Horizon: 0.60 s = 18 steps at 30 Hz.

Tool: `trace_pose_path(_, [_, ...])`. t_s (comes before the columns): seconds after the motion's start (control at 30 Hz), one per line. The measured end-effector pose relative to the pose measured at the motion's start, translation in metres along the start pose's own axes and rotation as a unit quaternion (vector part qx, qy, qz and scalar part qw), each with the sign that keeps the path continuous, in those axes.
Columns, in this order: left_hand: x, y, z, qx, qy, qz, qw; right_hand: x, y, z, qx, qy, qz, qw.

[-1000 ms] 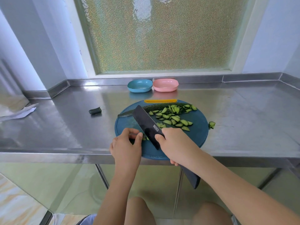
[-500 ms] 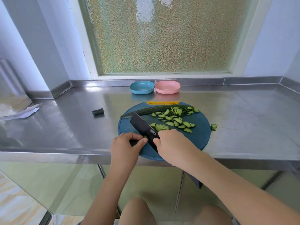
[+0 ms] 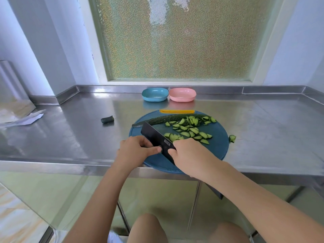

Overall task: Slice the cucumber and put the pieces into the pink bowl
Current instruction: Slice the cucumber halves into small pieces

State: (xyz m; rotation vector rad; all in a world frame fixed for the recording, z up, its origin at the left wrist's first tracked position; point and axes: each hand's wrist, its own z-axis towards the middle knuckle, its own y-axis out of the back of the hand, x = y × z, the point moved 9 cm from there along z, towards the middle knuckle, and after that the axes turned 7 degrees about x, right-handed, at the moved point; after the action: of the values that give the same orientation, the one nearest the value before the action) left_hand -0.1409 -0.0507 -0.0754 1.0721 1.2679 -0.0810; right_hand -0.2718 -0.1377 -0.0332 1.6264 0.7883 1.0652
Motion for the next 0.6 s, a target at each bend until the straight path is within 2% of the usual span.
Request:
trace_pose_path(0.1, [-0.015,-0.005,0.002,0.089,-0.021,0.043,0.995,0.003,0.000,0.002,0.002,0.000,-0.011,1.000])
trace_pose_path(0.2, [-0.021,-0.008,0.005,0.140,-0.041,0.082,0.986,0.007,0.001,0.002,0.018,-0.004,-0.026,1.000])
trace_pose_path(0.4, [-0.028,-0.010,0.006,0.200,-0.054,0.123,0.971,0.011,0.001,0.005,0.031,-0.005,-0.036,0.999])
trace_pose_path(0.6, [-0.029,-0.010,0.012,0.232,-0.011,0.162,0.959,0.007,0.004,0.004,0.013,-0.008,-0.019,1.000])
